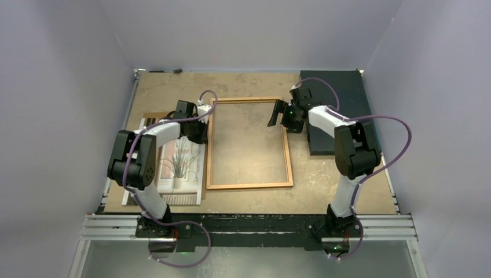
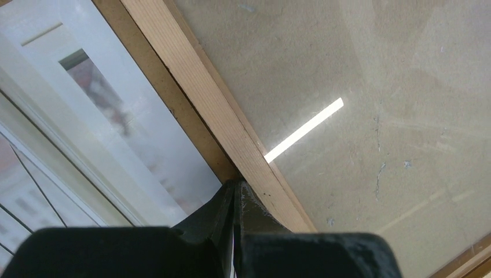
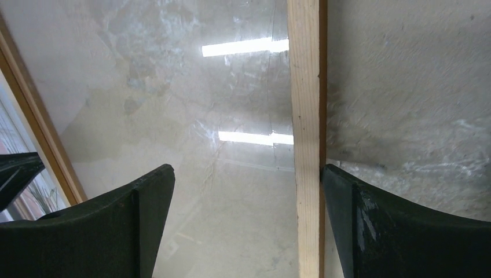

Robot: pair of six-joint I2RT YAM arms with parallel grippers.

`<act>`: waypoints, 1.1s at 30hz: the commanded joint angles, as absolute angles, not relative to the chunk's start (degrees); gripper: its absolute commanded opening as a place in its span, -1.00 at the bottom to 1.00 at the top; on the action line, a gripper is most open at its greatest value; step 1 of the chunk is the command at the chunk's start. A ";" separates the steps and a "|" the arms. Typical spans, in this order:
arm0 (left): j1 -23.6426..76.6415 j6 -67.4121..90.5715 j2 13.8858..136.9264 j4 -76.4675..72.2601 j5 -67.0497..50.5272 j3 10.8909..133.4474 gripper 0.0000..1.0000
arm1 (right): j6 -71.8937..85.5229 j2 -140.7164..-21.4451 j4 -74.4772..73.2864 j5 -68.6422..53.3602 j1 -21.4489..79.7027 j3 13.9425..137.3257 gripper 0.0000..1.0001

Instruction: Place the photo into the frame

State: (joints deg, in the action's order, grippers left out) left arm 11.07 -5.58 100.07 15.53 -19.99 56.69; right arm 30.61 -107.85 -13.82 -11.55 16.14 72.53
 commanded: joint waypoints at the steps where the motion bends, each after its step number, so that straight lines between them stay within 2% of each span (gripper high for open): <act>1: 12.56 -5.75 103.04 16.95 -21.54 57.94 -1.00 | 31.11 -109.06 -14.06 -13.17 15.94 77.15 0.98; 5: 12.57 -6.44 102.43 18.98 -19.93 59.89 -1.00 | 31.37 -108.88 -16.04 -10.26 15.92 79.13 0.97; 11: 8.70 -10.07 96.93 26.99 -15.89 63.19 -1.00 | 33.43 -100.78 -15.16 -1.65 17.80 77.64 0.97; 15: 0.64 -14.26 94.22 34.79 -15.62 68.70 -1.00 | 35.07 -98.22 -15.28 1.52 25.94 79.36 0.97; 18: -5.84 -17.97 92.21 37.77 -13.68 70.40 -0.90 | 36.80 -100.66 -15.46 1.59 34.52 83.49 0.97; 21: -10.59 -21.55 90.80 40.58 -10.88 70.48 -0.63 | 37.72 -106.17 -16.60 1.06 43.32 90.81 0.98; 23: -13.98 -23.37 90.18 41.65 -10.19 69.63 -0.33 | 37.82 -110.99 -17.46 0.33 47.52 96.65 0.97; 26: -19.90 -26.24 89.30 43.04 -9.67 67.84 0.01 | 37.79 -118.84 -18.79 -1.36 52.07 104.71 0.97; 33: -30.05 -31.99 89.65 45.70 -9.39 66.45 0.38 | 37.34 -130.57 -22.82 -2.46 56.96 116.57 0.97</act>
State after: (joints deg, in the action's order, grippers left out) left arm -26.17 -26.94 90.67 42.85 -9.67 67.00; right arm 36.91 -128.75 -18.63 -2.39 56.66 112.07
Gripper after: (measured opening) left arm 0.654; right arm 0.987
